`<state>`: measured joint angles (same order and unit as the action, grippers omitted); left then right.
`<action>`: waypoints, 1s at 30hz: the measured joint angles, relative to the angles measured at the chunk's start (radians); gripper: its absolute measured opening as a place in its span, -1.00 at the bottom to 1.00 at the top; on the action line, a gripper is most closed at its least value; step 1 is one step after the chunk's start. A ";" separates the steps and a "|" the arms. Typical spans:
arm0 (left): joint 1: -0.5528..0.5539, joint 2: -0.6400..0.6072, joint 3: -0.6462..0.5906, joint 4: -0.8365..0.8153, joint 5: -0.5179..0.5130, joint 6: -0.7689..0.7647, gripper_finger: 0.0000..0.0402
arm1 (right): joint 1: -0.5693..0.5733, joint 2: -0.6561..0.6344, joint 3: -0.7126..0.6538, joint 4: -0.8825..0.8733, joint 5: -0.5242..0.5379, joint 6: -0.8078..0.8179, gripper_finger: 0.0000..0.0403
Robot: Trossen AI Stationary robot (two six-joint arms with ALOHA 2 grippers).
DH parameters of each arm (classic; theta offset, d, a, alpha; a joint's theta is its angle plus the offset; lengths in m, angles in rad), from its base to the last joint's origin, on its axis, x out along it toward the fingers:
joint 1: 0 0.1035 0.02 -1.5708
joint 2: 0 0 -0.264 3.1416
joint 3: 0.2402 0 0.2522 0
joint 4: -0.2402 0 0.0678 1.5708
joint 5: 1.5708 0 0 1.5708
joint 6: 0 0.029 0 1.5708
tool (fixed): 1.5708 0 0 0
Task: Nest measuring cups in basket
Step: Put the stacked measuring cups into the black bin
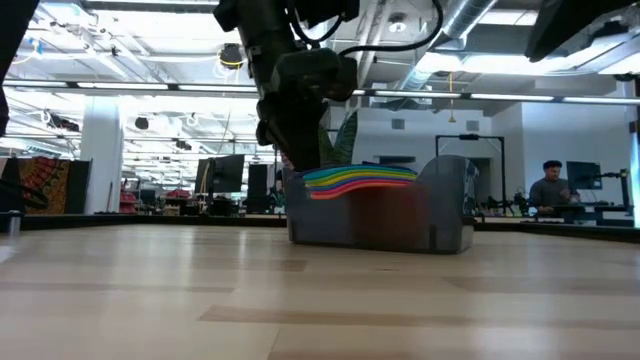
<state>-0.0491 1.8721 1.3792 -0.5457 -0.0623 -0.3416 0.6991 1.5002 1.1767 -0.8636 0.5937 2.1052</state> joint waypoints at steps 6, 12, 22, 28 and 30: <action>-0.024 0.001 0.000 0.025 0.039 -0.017 -0.99 | 0.000 0.000 0.000 0.001 0.001 -0.005 -0.91; -0.029 -0.030 0.000 0.030 0.031 -0.064 -0.99 | 0.000 0.000 0.000 0.004 0.007 -0.009 -0.94; -0.096 -0.187 -0.030 -0.072 -0.105 -0.180 -0.99 | -0.007 0.010 0.000 0.036 -0.010 -0.082 -0.94; -0.283 -0.200 -0.158 -0.029 -0.130 -0.359 -0.99 | -0.024 0.064 -0.021 0.166 -0.050 -0.167 -0.94; -0.327 -0.184 -0.208 0.056 -0.138 -0.406 -0.99 | -0.028 0.077 -0.021 0.176 -0.053 -0.172 -0.93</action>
<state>-0.3761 1.6885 1.1709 -0.4901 -0.2004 -0.7476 0.6713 1.5767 1.1553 -0.6879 0.5405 1.9334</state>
